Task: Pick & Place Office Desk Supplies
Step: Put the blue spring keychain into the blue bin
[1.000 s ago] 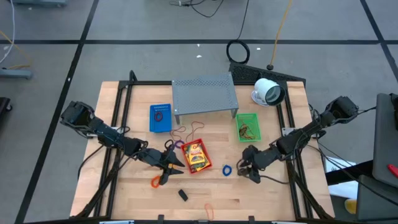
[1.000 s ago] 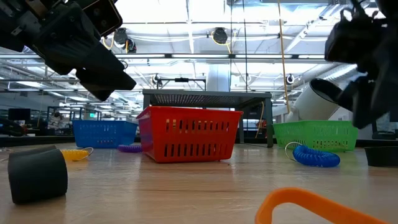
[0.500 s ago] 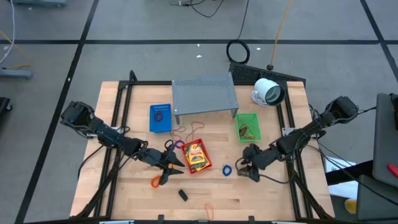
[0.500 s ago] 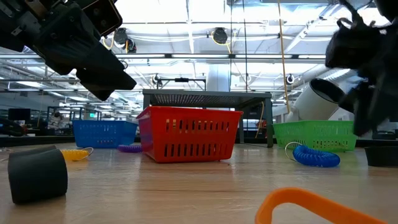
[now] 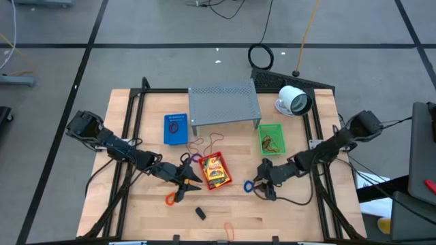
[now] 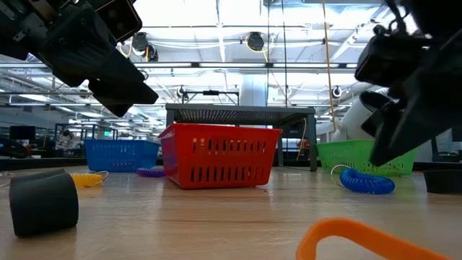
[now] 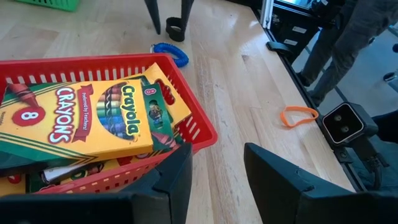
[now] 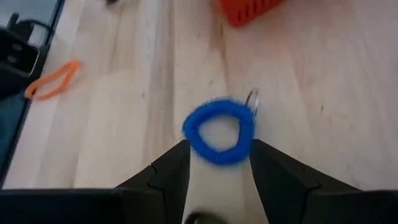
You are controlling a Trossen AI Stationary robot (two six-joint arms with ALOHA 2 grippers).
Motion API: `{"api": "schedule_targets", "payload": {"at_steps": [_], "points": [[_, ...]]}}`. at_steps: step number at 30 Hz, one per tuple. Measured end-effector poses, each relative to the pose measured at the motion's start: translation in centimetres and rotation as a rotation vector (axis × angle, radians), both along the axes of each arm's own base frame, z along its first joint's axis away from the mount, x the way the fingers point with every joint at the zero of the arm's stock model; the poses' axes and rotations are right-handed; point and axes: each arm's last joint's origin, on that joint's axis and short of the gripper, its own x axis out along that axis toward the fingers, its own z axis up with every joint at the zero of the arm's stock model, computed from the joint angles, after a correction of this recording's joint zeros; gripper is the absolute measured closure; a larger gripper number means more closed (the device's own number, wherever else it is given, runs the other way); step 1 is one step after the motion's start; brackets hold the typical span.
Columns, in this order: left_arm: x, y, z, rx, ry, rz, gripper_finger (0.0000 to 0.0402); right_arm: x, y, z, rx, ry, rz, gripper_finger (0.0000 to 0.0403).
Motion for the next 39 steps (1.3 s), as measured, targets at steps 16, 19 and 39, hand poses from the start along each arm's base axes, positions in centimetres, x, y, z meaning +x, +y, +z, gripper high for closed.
{"api": "schedule_targets", "payload": {"at_steps": [16, 19, 39], "points": [[0.0, 0.0, 0.0, -0.001, 0.001, 0.0, 0.0249, 1.3, -0.9, -1.4, -0.029, -0.014, -0.033, 0.0248], [0.0, 0.0, 0.0, -0.001, 0.001, 0.0, 0.0249, 1.4, -0.8, -1.3, -0.031, -0.038, -0.022, 0.0248], [0.0, 0.0, 0.0, -0.004, 0.002, 0.002, 0.0249, 1.5, -0.8, -1.2, -0.03, -0.048, -0.026, 0.0248]]}}
